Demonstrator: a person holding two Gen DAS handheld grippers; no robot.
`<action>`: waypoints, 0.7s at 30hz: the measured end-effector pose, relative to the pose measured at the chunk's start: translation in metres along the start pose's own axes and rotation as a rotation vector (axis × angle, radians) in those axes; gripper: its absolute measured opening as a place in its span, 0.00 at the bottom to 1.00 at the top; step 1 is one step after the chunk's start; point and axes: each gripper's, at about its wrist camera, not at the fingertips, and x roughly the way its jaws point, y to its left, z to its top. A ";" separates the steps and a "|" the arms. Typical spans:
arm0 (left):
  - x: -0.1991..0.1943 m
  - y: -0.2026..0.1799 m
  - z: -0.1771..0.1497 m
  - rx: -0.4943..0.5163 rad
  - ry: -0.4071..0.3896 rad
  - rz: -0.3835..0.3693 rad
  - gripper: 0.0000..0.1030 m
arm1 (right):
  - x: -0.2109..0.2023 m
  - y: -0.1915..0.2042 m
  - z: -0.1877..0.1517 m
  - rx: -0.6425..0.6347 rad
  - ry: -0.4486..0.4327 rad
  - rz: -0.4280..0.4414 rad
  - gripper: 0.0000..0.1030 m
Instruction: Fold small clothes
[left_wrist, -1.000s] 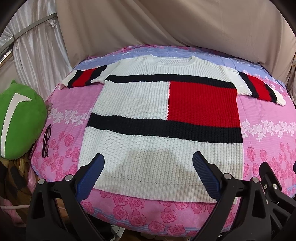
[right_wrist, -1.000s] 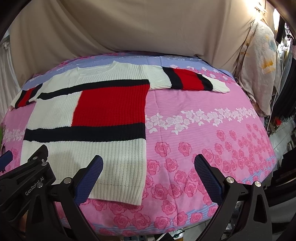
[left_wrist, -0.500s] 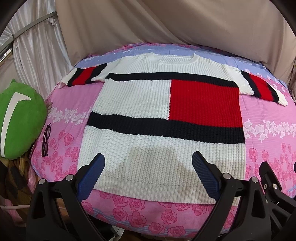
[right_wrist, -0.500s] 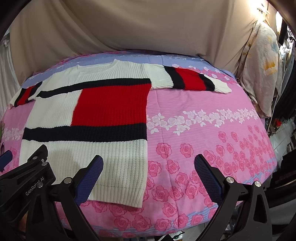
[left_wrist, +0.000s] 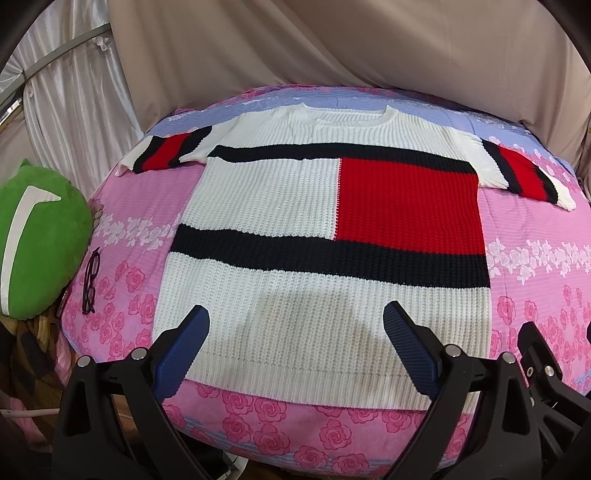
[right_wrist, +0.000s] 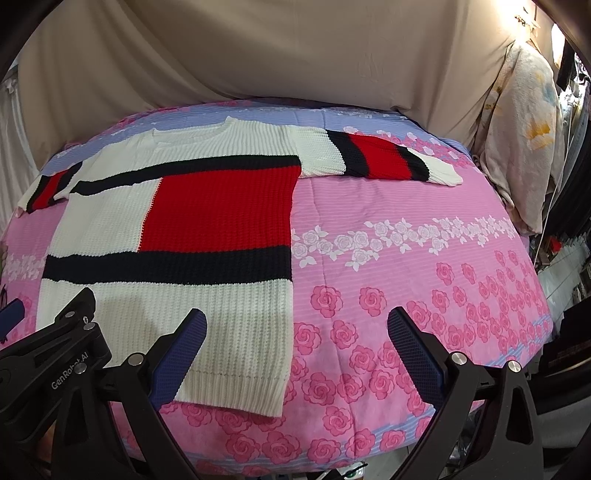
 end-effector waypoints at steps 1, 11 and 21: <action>0.000 0.000 0.000 0.000 0.000 0.001 0.90 | 0.000 0.000 0.000 -0.002 0.000 0.000 0.95; 0.007 -0.001 0.004 -0.003 0.012 0.006 0.90 | 0.004 0.004 0.003 -0.007 0.006 0.001 0.95; 0.007 0.000 0.003 0.000 0.017 0.007 0.90 | 0.006 0.005 0.003 -0.011 0.011 0.000 0.95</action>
